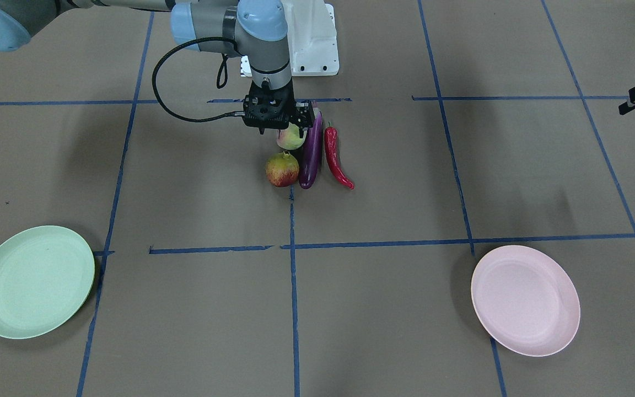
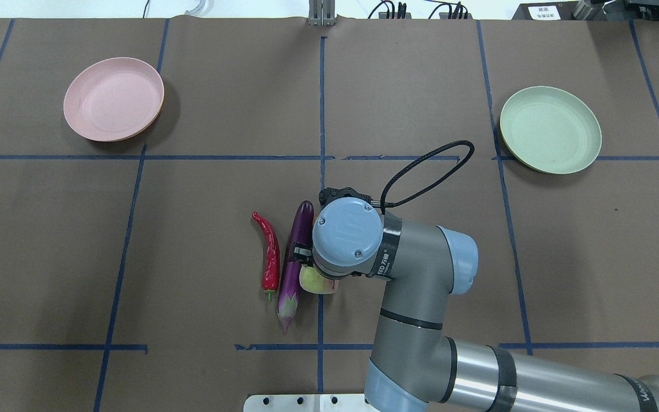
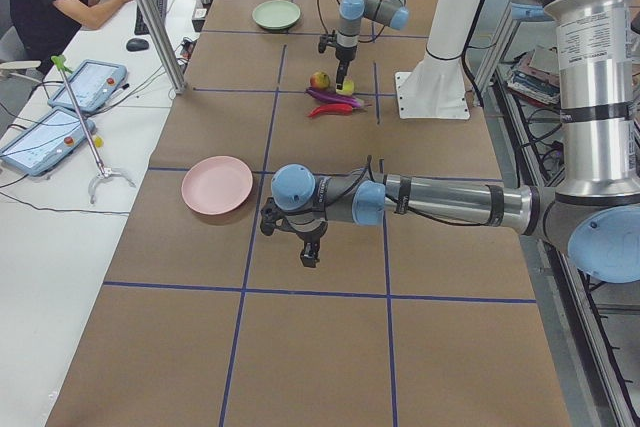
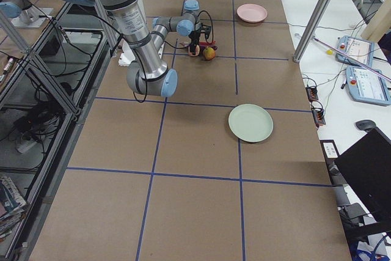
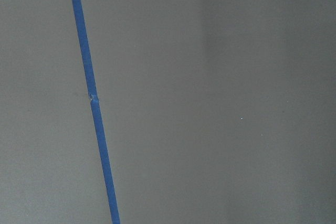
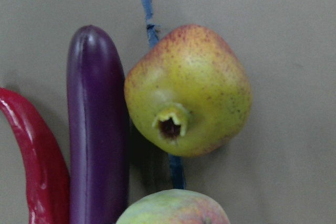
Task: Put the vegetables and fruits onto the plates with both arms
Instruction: 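Move the right gripper over the peach beside the pomegranate and descend, then grasp the peach with the right gripper and lift it toward the green plate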
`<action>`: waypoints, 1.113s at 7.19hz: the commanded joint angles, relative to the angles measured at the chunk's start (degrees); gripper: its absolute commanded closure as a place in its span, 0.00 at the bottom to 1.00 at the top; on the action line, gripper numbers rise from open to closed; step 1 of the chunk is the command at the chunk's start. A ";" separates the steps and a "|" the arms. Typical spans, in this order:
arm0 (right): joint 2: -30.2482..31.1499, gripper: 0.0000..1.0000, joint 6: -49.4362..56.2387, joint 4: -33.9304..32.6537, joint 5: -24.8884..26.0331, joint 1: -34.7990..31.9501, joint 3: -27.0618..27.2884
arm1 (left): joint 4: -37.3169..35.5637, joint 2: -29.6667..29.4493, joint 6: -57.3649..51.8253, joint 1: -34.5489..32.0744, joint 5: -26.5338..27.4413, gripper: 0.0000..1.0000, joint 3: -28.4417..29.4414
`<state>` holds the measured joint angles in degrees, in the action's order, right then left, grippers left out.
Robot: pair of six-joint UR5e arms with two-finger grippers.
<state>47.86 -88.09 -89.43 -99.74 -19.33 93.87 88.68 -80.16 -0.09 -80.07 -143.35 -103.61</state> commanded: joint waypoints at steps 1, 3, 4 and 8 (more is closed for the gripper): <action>-0.49 0.56 0.03 0.13 1.55 0.26 -0.45 | 0.00 0.00 0.00 0.00 0.00 0.00 -0.10; -0.23 1.00 0.20 -0.48 2.71 0.17 1.91 | 0.00 0.00 0.00 0.00 0.00 0.00 -0.19; 0.21 1.00 0.12 -2.22 2.62 0.00 4.28 | 0.09 0.00 0.00 0.09 0.00 0.00 -0.27; 10.81 1.00 3.78 -8.83 -0.26 -4.03 19.29 | 5.01 -2.35 1.57 3.24 -0.35 0.00 0.60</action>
<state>54.69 -86.40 -97.78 -98.51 -21.53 108.78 93.37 -80.96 0.53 -77.82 -143.48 -103.10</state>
